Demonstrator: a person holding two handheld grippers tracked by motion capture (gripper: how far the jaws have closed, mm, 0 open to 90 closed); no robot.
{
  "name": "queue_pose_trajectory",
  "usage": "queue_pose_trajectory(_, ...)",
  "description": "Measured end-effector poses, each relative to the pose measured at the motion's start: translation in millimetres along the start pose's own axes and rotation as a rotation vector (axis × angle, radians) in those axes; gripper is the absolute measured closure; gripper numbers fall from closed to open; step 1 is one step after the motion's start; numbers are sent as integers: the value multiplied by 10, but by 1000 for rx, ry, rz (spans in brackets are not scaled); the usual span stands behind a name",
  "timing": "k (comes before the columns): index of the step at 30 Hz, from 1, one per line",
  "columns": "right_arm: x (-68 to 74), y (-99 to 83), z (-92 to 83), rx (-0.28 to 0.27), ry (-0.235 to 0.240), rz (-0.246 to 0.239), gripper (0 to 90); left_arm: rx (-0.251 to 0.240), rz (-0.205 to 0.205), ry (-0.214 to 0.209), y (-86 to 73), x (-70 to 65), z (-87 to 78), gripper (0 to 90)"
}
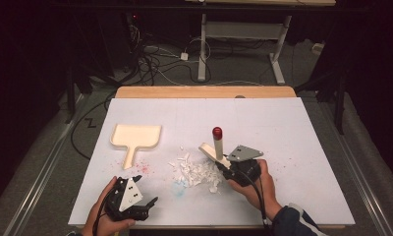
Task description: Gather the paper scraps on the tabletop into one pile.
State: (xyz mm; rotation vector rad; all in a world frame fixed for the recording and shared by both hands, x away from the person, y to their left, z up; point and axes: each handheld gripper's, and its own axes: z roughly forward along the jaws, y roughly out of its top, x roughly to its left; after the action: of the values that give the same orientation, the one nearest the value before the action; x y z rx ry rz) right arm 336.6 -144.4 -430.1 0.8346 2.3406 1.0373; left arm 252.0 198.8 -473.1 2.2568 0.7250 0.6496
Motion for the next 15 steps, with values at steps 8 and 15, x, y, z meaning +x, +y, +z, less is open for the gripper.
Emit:
queue_pose_trajectory(8,112,184,183,-44,13,15,683,19,3,-3,22,10,50,162)
queue_pose_trajectory(15,4,202,64,-101,17,25,682,24,13,-1,35,4,59,162)
